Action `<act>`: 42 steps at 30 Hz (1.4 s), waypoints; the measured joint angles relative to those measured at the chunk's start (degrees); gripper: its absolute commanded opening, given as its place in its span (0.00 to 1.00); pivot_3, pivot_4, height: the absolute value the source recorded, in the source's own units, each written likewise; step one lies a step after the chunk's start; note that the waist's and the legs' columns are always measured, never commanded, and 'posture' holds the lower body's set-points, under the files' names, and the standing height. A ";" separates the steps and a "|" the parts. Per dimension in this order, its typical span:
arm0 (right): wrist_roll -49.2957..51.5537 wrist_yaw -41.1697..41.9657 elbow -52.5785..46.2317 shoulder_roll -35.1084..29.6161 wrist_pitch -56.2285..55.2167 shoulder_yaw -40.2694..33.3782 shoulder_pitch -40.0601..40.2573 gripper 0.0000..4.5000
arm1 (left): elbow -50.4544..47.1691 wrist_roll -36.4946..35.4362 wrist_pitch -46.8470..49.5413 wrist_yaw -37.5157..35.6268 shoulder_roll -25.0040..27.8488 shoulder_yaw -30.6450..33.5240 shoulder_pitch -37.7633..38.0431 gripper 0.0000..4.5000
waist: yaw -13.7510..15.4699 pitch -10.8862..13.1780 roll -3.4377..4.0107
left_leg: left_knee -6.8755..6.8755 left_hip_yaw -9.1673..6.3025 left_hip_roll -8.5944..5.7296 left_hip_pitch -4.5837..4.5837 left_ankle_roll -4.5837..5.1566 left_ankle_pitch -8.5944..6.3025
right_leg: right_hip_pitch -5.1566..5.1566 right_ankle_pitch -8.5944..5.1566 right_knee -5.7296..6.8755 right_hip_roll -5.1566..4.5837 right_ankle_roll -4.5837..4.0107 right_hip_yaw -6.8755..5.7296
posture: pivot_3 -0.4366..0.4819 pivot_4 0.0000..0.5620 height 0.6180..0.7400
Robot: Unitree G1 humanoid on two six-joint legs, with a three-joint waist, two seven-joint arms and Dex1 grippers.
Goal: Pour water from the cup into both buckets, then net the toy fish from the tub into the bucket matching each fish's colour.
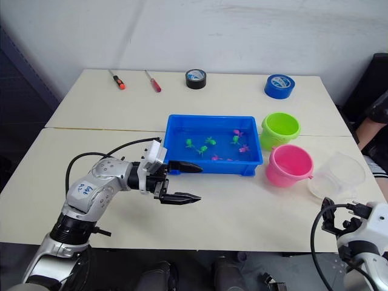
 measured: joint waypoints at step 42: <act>-10.92 -0.77 37.87 -9.05 -12.56 -1.66 -20.71 0.78 | -5.11 -1.80 4.81 8.56 -0.68 1.12 -0.96 1.00 | -0.08 0.06 0.15 | 0.04 0.29 -0.07 0.04 -0.25 0.16 | -0.05 -0.02 0.06 0.06 0.14 0.31 | 0.48 0.27 1.00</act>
